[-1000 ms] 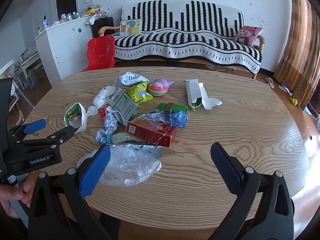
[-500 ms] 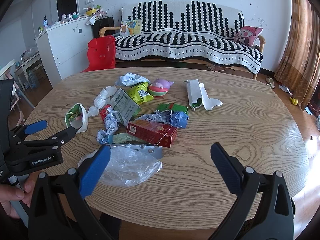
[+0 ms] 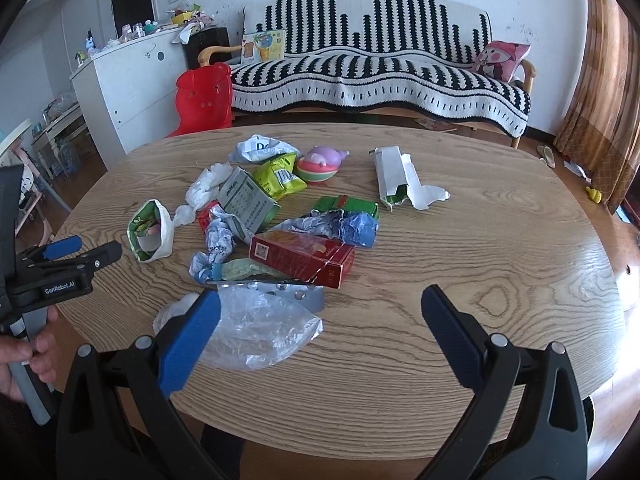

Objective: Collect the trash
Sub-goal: 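Grasp the green snack bag with the left tool while the right tool grasps the clear plastic bag, then carry both items to the black bin and open the right tool over it, then swing both tools back over the table, then grasp the white tissue with the left tool while the right tool grasps the red cigarette box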

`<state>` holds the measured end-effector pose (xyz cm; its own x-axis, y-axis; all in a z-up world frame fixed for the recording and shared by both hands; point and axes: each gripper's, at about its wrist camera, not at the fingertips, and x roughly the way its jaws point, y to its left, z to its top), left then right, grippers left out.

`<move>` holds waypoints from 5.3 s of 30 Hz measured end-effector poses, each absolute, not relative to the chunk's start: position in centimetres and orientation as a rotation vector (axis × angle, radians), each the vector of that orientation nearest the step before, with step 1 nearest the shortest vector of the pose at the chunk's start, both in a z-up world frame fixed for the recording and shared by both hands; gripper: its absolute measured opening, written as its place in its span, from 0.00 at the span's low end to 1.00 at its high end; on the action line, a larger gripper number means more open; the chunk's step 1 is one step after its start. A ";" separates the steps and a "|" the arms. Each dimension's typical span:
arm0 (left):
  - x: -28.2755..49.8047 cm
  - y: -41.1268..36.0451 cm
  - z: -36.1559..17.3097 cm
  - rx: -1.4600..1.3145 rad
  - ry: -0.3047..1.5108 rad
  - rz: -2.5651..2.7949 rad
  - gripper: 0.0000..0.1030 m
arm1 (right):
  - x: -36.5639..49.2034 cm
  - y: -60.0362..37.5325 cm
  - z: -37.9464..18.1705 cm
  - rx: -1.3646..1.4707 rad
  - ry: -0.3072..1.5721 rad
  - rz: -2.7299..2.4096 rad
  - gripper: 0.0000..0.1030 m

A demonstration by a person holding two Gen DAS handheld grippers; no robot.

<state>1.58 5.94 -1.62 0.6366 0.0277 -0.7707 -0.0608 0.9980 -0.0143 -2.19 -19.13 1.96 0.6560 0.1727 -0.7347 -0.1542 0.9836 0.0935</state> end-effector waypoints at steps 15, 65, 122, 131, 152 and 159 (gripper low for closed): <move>10.0 5.1 -6.6 0.023 0.975 0.109 0.84 | -0.2 -19.0 -0.7 0.067 0.926 0.236 0.95; -7.7 -41.8 -1.7 0.214 0.770 -0.875 0.65 | -24.0 -66.8 -6.6 0.453 0.951 -0.642 0.07; -8.4 -44.0 -4.1 0.355 0.800 -0.913 0.93 | -17.6 -60.6 -0.9 0.614 0.868 -0.471 0.88; 0.0 -21.4 -1.0 0.147 0.857 -0.431 0.94 | -3.9 -40.7 0.8 0.408 0.930 -0.017 0.88; 16.5 3.8 -4.8 -0.082 0.897 0.067 0.93 | 4.9 -24.2 -3.9 0.322 1.063 0.260 0.88; 17.5 5.1 -6.3 -0.143 0.960 0.055 0.18 | 5.8 -22.6 -4.1 0.302 1.078 0.338 0.88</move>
